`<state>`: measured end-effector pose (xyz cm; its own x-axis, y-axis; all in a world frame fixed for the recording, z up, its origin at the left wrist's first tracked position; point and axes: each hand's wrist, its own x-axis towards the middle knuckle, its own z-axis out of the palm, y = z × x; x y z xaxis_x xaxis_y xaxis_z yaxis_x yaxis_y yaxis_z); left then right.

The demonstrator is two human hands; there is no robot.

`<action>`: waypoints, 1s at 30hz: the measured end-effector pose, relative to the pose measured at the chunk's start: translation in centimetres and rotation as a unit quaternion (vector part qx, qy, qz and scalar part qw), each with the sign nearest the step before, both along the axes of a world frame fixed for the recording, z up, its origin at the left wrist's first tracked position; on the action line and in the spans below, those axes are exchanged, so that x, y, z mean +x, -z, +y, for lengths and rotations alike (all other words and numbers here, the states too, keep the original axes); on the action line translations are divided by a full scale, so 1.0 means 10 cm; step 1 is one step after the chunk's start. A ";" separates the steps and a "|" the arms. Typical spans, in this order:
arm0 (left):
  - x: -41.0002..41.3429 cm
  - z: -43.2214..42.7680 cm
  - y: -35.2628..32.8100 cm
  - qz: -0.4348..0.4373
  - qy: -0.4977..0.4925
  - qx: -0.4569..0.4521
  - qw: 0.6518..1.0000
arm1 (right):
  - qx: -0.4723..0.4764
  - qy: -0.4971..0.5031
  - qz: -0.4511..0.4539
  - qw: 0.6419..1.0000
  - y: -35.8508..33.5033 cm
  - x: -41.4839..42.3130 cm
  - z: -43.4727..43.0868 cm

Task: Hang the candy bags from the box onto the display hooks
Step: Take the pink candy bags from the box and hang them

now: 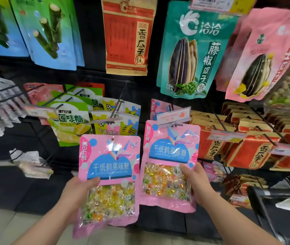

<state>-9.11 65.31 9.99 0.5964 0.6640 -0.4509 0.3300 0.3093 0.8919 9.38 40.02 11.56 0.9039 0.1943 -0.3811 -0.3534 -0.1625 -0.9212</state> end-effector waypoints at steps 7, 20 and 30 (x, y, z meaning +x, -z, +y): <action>0.00 -0.07 -0.10 -0.022 0.004 -0.012 1.000 | -0.007 0.008 -0.013 1.000 0.06 0.03 -0.03; 0.13 -0.17 -0.06 0.000 0.038 -0.010 0.999 | -0.132 0.003 -0.051 0.990 0.18 0.80 0.44; 0.44 -0.45 -0.04 -0.005 0.100 -0.023 0.995 | -0.113 -0.012 -0.112 0.987 0.26 0.48 0.19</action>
<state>-4.75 60.79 10.38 0.7197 0.5098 -0.4714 0.3801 0.2789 0.8819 14.20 41.94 8.92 0.9665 0.1507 -0.2078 -0.1378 -0.3781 -0.9154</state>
